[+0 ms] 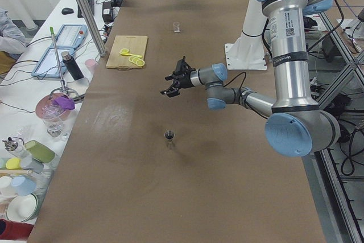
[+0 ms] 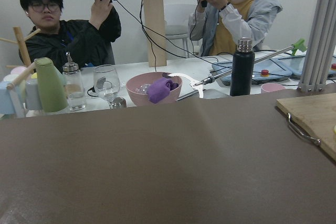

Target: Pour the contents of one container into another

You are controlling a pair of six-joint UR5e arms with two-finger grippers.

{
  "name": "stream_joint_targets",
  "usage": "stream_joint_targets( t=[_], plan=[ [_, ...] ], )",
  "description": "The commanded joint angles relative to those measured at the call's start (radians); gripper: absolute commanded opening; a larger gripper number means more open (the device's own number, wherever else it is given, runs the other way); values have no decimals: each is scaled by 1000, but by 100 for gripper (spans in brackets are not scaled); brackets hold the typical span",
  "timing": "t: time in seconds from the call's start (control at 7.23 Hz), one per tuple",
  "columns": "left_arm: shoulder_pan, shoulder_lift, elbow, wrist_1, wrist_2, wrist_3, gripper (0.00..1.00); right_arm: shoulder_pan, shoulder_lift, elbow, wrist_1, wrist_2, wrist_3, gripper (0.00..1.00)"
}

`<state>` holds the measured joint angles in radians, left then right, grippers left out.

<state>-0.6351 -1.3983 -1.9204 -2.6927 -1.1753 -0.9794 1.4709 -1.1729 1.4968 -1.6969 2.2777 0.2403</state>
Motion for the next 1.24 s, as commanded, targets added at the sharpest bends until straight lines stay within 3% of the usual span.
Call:
stream_joint_targets(
  t=[0.0, 0.14, 0.41, 0.55, 0.83, 1.11],
  plan=[
    [-242, -70, 17, 148, -406, 5, 98, -4, -28, 14, -61, -7, -33, 100],
    [-297, -76, 18, 201, -488, 5, 98, 14, -53, 16, -63, -7, -100, 100],
    [-447, -129, 32, 431, -720, 45, 98, 69, -100, 16, -76, -26, -285, 100],
    [-527, -130, 44, 533, -813, 176, 98, 98, -126, 16, -79, -24, -314, 100],
    [-688, -128, 104, 725, -920, 470, 98, 124, -227, 49, -72, 50, -302, 100],
    [-817, -126, 196, 853, -1013, 496, 98, 120, -214, 52, -70, 98, -297, 100]
  ],
)
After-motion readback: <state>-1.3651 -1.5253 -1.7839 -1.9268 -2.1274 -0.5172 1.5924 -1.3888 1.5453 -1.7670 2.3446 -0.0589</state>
